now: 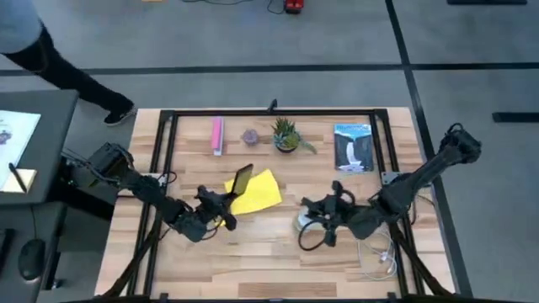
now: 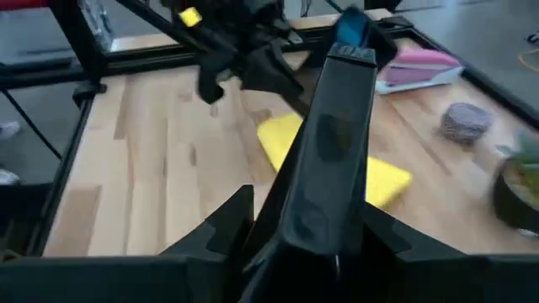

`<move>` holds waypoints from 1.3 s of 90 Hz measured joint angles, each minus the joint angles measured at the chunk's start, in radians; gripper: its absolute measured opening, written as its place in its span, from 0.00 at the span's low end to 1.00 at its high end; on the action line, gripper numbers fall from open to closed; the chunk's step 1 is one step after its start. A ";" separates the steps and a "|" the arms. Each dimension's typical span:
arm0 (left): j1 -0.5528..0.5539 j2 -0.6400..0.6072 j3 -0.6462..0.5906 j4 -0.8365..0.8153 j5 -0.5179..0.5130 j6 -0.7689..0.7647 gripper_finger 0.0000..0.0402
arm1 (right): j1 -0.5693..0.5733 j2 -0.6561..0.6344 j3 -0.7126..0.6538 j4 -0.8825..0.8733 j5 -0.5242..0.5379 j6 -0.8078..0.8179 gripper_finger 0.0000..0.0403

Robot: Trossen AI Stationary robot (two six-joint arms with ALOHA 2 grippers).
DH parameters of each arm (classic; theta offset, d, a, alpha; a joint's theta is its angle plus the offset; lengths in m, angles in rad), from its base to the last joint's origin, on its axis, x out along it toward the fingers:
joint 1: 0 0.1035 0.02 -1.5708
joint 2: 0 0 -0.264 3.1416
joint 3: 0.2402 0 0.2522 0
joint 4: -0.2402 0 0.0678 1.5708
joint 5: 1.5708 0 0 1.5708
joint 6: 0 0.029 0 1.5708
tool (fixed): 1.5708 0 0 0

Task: Apply microfiber cloth
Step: Spray the front of the cellphone with the spray bottle

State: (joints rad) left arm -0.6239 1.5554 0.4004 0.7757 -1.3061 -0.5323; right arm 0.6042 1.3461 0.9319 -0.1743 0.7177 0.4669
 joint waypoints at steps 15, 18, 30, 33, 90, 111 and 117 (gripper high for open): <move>0.003 0.001 0.002 0.136 0.086 0.191 0.03 | -0.021 0.127 0.108 -0.001 -0.015 -0.002 0.28; 0.009 0.001 0.010 0.144 0.104 0.230 0.03 | -0.026 0.150 0.134 -0.001 -0.014 -0.006 0.28; 0.046 0.000 0.017 0.126 0.160 0.264 0.03 | -0.033 0.226 0.208 -0.001 -0.016 -0.004 0.28; 0.050 0.001 0.017 0.114 0.160 0.262 0.03 | -0.037 0.243 0.221 -0.003 -0.018 -0.004 0.28; 0.041 0.001 -0.035 0.210 0.124 0.282 0.03 | -0.039 0.288 0.249 -0.023 -0.052 -0.111 0.68; 0.041 0.001 -0.035 0.210 0.128 0.278 0.03 | -0.036 0.215 0.249 -0.150 -0.132 -0.139 0.79; 0.041 0.001 -0.035 0.210 0.131 0.274 0.03 | -0.035 0.190 0.249 -0.204 -0.184 -0.139 0.79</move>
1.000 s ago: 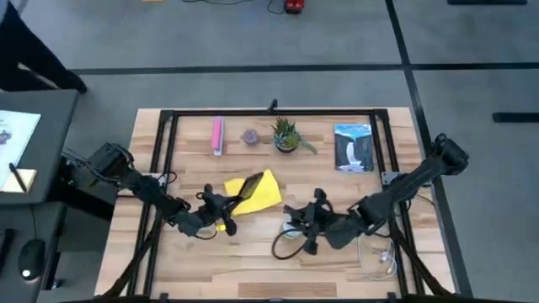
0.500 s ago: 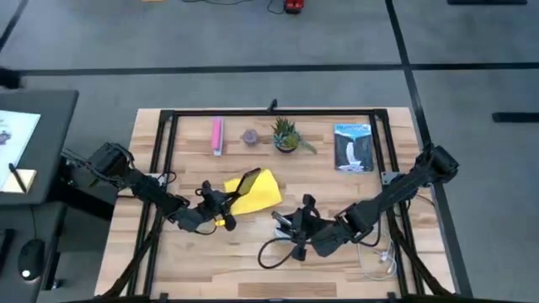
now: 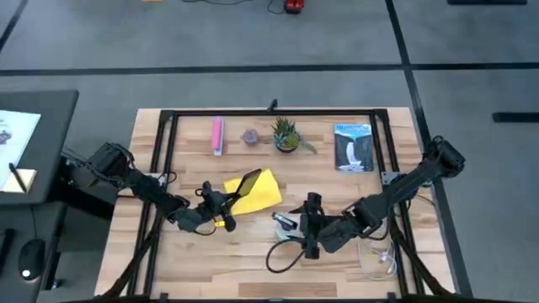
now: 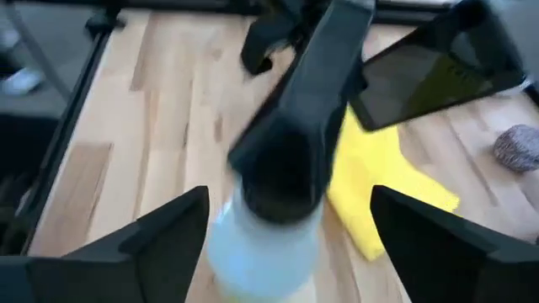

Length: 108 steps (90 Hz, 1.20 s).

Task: Apply microfiber cloth
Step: Spray the front of the cellphone with the spray bottle

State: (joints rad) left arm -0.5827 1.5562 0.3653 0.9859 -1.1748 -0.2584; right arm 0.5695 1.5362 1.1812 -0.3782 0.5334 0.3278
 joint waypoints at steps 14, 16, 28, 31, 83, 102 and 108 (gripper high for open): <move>0.000 0.000 0.000 -0.001 0.010 0.002 0.03 | 0.007 -0.001 -0.015 0.001 -0.037 -0.032 0.78; 0.000 0.000 0.000 0.000 0.010 0.001 0.03 | 0.007 0.005 -0.017 0.017 -0.037 -0.037 0.77; 0.000 0.000 0.000 0.000 0.011 0.001 0.03 | 0.007 0.048 -0.030 0.091 -0.034 -0.049 0.73; 0.000 0.000 0.000 -0.001 0.011 0.001 0.03 | 0.006 0.063 -0.030 0.108 -0.031 -0.048 0.71; 0.000 0.000 0.000 -0.002 0.014 0.001 0.03 | -0.002 0.120 -0.031 0.208 0.009 -0.086 0.44; 0.000 0.000 0.000 -0.002 0.014 0.002 0.03 | -0.005 0.119 0.000 0.211 -0.018 -0.161 0.61; 0.000 0.000 0.000 -0.002 0.014 0.003 0.03 | -0.009 0.118 0.013 0.210 -0.022 -0.177 0.65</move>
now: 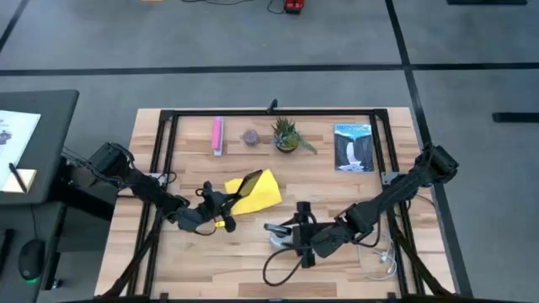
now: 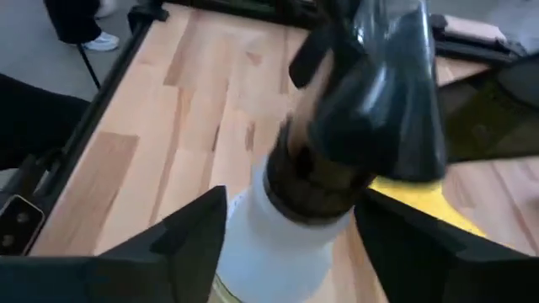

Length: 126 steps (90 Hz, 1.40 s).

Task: Apply microfiber cloth
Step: Spray the front of the cellphone with the spray bottle

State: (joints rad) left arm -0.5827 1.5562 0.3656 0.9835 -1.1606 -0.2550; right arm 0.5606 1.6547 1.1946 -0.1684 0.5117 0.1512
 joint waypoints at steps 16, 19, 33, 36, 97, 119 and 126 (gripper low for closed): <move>0.000 0.000 0.000 -0.001 0.004 0.000 0.03 | -0.002 0.000 0.031 0.000 -0.014 -0.038 0.66; 0.000 0.000 0.000 -0.001 0.005 0.000 0.03 | -0.002 0.000 0.035 0.000 -0.014 -0.038 0.65; 0.000 0.000 0.000 -0.004 0.007 0.000 0.03 | -0.002 0.000 0.046 0.001 -0.014 -0.039 0.54; 0.000 0.000 0.000 -0.004 0.007 0.000 0.03 | -0.003 0.000 0.046 0.002 -0.011 -0.035 0.51; 0.000 0.000 0.001 0.001 0.007 0.009 0.03 | -0.003 0.003 0.186 -0.409 0.308 0.725 0.28; 0.000 0.000 0.001 0.001 0.006 0.027 0.03 | 0.009 0.020 0.216 -0.418 0.335 0.766 0.28; 0.000 0.000 0.001 0.001 0.007 0.027 0.03 | 0.015 0.051 0.216 -0.417 0.349 0.768 0.28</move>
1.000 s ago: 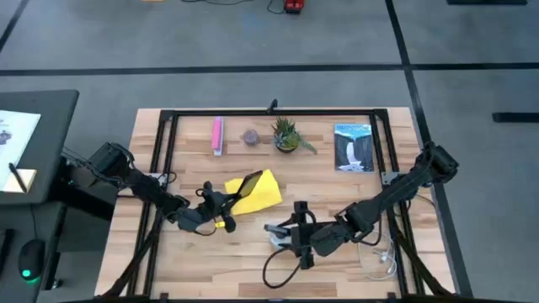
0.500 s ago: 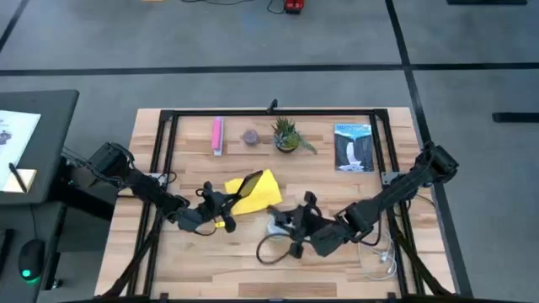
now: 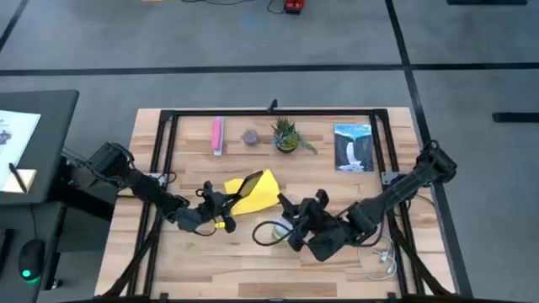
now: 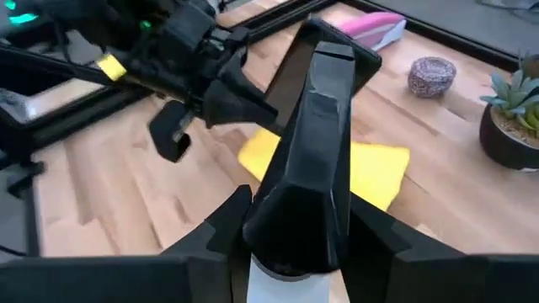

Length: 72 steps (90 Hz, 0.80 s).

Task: Apply microfiber cloth
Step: Spray the front of the cellphone with the spray bottle

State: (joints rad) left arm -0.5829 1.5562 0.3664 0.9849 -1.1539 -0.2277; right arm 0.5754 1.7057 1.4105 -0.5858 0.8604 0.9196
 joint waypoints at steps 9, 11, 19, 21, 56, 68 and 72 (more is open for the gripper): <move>0.000 0.000 0.000 0.000 -0.001 0.000 0.03 | 0.007 0.053 0.039 -0.012 0.018 0.001 0.28; 0.000 0.000 0.000 0.000 -0.001 0.000 0.03 | 0.007 0.065 0.054 -0.019 0.019 0.004 0.28; 0.000 0.000 0.000 0.000 -0.002 0.004 0.03 | 0.013 0.116 0.118 -0.070 0.039 0.018 0.28; 0.000 0.000 0.000 0.000 -0.003 0.004 0.03 | 0.015 0.129 0.134 -0.085 0.043 0.019 0.28; 0.000 0.000 0.000 -0.002 -0.013 0.006 0.03 | 0.034 0.223 0.243 -0.180 0.086 0.013 0.40; 0.000 0.000 0.000 -0.002 -0.013 0.006 0.03 | 0.041 0.230 0.238 -0.178 0.066 -0.037 0.60; 0.000 0.000 0.000 -0.002 -0.013 0.007 0.03 | 0.042 0.230 0.238 -0.169 0.067 -0.061 0.65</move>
State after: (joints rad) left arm -0.5829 1.5562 0.3664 0.9833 -1.1671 -0.2211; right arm 0.6177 1.9359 1.6486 -0.7548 0.9269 0.8582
